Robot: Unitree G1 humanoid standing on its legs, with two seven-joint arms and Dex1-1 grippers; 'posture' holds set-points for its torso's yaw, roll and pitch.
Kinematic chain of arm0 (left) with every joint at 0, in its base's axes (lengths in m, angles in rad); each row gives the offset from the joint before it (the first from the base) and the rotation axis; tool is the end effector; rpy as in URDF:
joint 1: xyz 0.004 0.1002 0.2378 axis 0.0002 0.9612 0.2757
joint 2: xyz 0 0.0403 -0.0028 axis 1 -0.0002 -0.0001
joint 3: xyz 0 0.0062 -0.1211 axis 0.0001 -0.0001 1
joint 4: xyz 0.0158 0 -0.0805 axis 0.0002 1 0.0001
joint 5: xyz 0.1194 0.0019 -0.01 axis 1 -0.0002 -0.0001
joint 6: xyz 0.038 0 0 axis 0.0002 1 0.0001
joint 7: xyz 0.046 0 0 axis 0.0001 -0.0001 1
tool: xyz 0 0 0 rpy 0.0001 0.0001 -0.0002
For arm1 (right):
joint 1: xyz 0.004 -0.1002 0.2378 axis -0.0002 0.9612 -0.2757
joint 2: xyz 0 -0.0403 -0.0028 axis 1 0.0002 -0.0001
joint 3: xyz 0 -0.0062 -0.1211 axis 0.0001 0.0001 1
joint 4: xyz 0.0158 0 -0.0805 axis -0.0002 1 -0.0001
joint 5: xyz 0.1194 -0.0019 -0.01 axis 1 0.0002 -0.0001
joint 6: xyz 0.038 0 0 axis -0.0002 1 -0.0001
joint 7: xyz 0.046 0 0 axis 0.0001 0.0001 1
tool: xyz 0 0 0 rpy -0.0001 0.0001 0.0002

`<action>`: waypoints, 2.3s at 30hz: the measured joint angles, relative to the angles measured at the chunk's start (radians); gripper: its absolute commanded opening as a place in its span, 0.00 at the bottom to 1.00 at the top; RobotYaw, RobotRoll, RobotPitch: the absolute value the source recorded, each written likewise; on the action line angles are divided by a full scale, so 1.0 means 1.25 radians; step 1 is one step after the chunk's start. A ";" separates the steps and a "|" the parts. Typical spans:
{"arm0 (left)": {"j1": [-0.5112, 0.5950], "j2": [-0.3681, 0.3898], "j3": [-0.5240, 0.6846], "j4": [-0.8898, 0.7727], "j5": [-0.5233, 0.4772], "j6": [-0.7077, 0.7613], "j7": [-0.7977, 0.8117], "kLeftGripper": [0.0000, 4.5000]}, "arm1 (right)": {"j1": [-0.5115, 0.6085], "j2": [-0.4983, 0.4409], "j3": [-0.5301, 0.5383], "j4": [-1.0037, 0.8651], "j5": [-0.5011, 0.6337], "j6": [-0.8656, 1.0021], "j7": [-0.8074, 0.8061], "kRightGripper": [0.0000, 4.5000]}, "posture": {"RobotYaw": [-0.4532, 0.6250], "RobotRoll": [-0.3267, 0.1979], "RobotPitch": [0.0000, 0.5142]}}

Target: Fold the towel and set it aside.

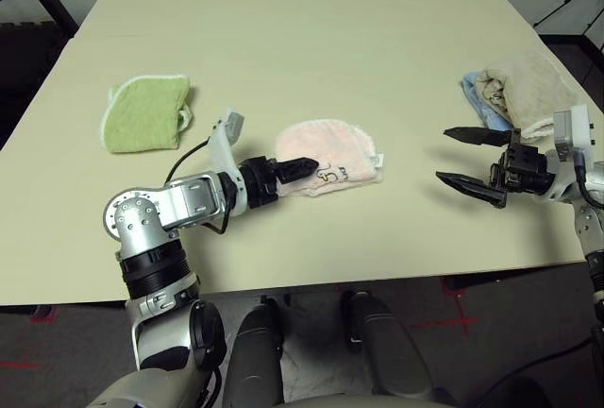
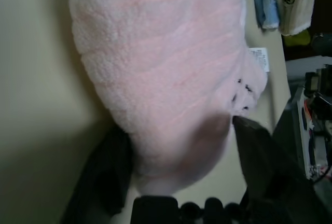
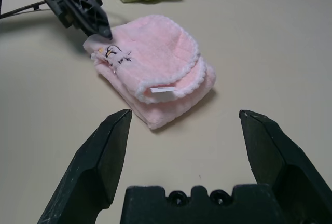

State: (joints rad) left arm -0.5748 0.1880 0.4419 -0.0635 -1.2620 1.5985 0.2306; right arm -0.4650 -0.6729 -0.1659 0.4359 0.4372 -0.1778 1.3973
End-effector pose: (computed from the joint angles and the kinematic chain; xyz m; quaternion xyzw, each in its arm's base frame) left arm 0.2767 0.1860 0.1581 -0.2836 0.3429 -0.3261 0.8340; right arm 0.2966 -0.3237 0.1471 -0.1670 -0.0830 0.5259 0.8299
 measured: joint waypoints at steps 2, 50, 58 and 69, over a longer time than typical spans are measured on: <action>0.001 0.009 -0.017 0.000 0.000 0.000 -0.004 0.42 | 0.000 0.000 0.000 0.001 -0.001 -0.004 -0.002 1.00 | 0.21 0.62 0.45; -0.073 0.213 -0.073 -0.023 0.344 -0.435 -0.219 0.01 | -0.057 0.020 0.004 0.100 -0.035 -0.050 0.016 1.00 | 0.28 0.62 0.43; -0.104 0.236 -0.064 0.004 0.417 -0.511 -0.240 0.01 | -0.058 0.021 0.006 0.102 -0.036 -0.051 0.019 1.00 | 0.28 0.62 0.43; -0.158 0.249 -0.062 0.029 0.473 -0.559 -0.269 0.01 | -0.059 0.026 0.021 0.112 -0.036 -0.051 0.019 1.00 | 0.29 0.62 0.42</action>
State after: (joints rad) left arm -0.7717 0.4988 0.3638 -0.0267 -0.6710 0.9000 -0.1056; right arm -0.5393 -0.6404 -0.1403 0.5760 0.3919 -0.2421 1.4214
